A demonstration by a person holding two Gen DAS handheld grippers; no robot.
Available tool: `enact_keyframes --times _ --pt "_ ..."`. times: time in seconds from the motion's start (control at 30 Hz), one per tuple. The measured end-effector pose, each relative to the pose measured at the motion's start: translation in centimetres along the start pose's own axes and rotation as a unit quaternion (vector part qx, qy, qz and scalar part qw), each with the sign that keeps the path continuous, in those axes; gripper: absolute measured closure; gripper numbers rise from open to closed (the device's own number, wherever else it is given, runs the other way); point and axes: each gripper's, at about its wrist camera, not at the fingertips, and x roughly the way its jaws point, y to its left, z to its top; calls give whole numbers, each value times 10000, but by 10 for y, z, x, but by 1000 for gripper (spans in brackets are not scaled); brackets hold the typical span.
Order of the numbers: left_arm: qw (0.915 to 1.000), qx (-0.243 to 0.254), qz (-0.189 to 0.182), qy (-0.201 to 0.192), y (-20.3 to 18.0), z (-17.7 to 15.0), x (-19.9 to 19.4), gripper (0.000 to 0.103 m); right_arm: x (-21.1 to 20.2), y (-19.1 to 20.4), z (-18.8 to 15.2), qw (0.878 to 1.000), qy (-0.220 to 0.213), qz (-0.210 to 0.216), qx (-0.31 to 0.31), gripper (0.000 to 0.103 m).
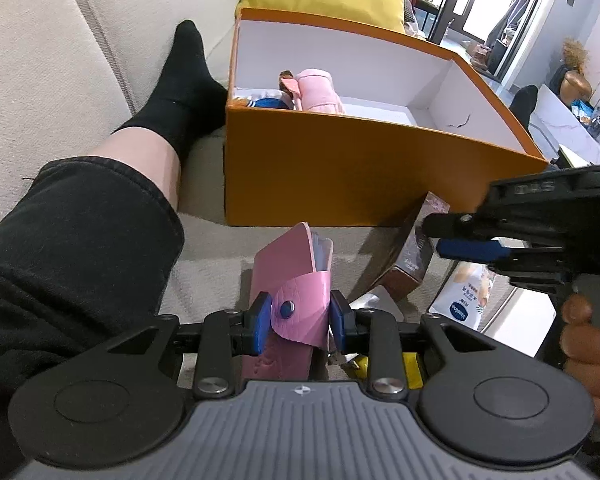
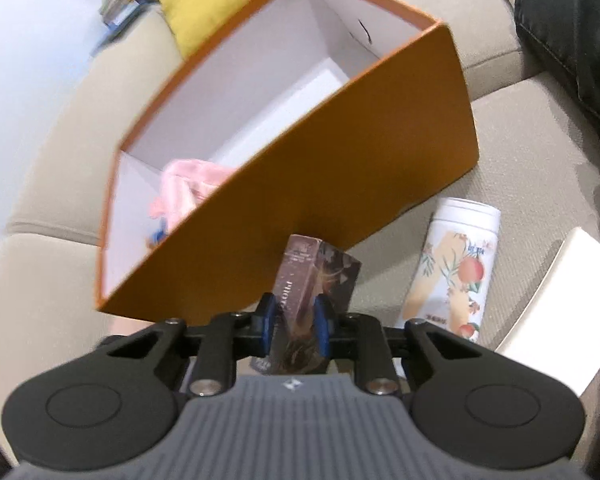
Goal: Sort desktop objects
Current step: 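Grasp the dark photo card box with the right gripper while the left holds the wallet, then lower the pink wallet and photo card box into the orange box and release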
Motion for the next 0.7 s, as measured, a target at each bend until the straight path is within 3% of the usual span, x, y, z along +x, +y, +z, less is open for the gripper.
enact_keyframes --times 0.03,0.13,0.4,0.63,0.7 --pt "10000 -2 4 6 0 0 1 68 0 -6 11 10000 -2 13 21 71" --pt "10000 -18 26 24 -1 1 1 68 -11 -6 1 9997 -13 -187 -147 58" --pt "9997 84 192 97 -6 2 3 68 -9 -4 0 9982 155 -403 -427 60" --pt "9920 774 993 -84 -17 1 -3 67 -20 -4 -3 9959 157 -362 -817 68" --pt "9917 806 1004 -11 -15 -1 0 67 -22 -4 -4 9948 172 -362 -937 68"
